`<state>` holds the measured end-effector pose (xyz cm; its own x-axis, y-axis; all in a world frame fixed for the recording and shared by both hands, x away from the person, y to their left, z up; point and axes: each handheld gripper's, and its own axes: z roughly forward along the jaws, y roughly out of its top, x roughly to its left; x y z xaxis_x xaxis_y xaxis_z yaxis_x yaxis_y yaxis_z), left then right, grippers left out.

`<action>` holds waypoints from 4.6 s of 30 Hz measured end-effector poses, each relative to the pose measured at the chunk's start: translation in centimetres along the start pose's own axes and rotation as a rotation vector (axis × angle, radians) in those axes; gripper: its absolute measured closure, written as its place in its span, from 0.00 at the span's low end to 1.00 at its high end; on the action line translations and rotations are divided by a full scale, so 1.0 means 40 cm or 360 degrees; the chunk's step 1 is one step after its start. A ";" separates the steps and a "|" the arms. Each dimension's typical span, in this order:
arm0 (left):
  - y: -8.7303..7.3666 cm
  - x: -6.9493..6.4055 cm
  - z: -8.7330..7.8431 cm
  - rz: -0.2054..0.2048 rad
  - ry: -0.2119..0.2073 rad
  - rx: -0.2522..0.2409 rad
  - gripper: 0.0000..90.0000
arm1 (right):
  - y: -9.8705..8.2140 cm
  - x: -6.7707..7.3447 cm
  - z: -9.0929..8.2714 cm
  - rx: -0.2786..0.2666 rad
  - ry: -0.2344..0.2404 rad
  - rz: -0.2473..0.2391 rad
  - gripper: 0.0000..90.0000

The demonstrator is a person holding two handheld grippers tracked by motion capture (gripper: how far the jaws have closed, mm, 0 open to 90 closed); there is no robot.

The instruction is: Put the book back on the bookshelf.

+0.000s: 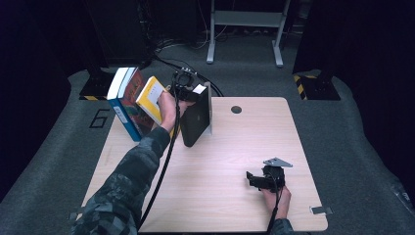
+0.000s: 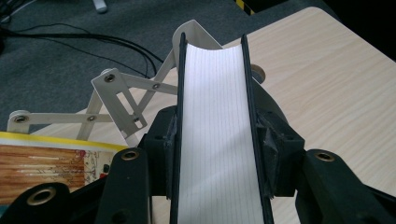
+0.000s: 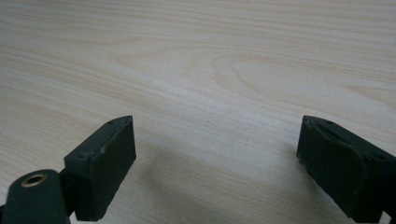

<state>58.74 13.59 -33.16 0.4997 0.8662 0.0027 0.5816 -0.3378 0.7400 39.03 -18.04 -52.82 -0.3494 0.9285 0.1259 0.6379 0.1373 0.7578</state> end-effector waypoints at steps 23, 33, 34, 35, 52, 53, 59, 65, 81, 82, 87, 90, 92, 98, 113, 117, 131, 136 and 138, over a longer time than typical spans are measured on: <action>0.018 0.067 0.002 -0.0386 0.0160 -0.0063 0.60 | 0.000 0.000 0.000 -0.0002 -0.0003 -0.0002 0.13; 0.021 0.083 0.018 -0.0513 0.0223 -0.0077 0.60 | 0.000 0.001 0.000 -0.0002 -0.0006 -0.0001 0.13; 0.021 0.088 0.021 -0.0521 0.0222 -0.0071 0.59 | 0.000 0.000 0.000 -0.0003 -0.0006 -0.0001 0.14; 0.021 0.092 0.023 -0.0519 0.0223 -0.0077 0.59 | 0.000 0.000 0.000 -0.0003 -0.0005 -0.0002 0.14; 0.019 0.118 0.037 -0.0487 0.0098 -0.0054 0.50 | -0.001 0.000 -0.002 -0.0009 -0.0007 0.0017 0.15; 0.019 0.119 0.034 -0.0459 0.0083 -0.0039 0.48 | -0.001 -0.001 -0.001 -0.0012 -0.0004 0.0006 0.15; 0.012 0.125 0.011 -0.0415 0.0026 -0.0067 0.41 | -0.001 -0.001 -0.001 -0.0013 -0.0005 0.0004 0.15; -0.006 0.139 -0.036 -0.0387 -0.0057 -0.0128 0.35 | -0.001 0.000 -0.001 -0.0010 -0.0006 0.0002 0.15; -0.069 0.128 -0.160 -0.0183 -0.0197 -0.0216 0.23 | -0.001 0.000 0.000 -0.0003 -0.0013 -0.0010 0.15; -0.085 0.121 -0.174 -0.0164 -0.0233 -0.0235 0.22 | 0.000 0.000 0.000 -0.0003 -0.0013 -0.0010 0.15; -0.126 0.100 -0.211 -0.0126 -0.0264 -0.0274 0.21 | -0.001 0.001 0.000 -0.0002 -0.0016 -0.0012 0.15; -0.177 0.085 -0.251 -0.0015 -0.0268 -0.0281 0.20 | -0.001 0.003 0.000 0.0005 -0.0023 -0.0004 0.15; -0.191 0.082 -0.258 0.0005 -0.0270 -0.0281 0.18 | 0.000 0.002 0.001 -0.0001 -0.0024 -0.0028 0.14; -0.309 0.071 -0.286 0.0066 -0.0279 -0.0281 0.18 | 0.000 0.006 0.002 0.0013 -0.0037 -0.0038 0.14; -0.612 0.065 -0.228 0.0065 -0.0198 -0.0074 0.13 | 0.002 0.018 0.010 0.0059 -0.0065 -0.0150 0.08; -0.706 0.063 -0.184 0.0040 -0.0194 0.0004 0.10 | 0.003 0.023 0.014 0.0088 -0.0072 -0.0174 0.04; -0.794 0.029 -0.128 0.0123 -0.0104 0.0035 0.01 | 0.004 0.027 0.020 0.0091 -0.0085 -0.0174 0.01; -0.793 0.030 -0.128 0.0142 -0.0112 0.0049 0.00 | 0.005 0.028 0.020 0.0104 -0.0084 -0.0171 0.00; -0.793 0.030 -0.129 0.0145 -0.0112 0.0051 0.00 | 0.004 0.028 0.020 0.0104 -0.0085 -0.0170 0.00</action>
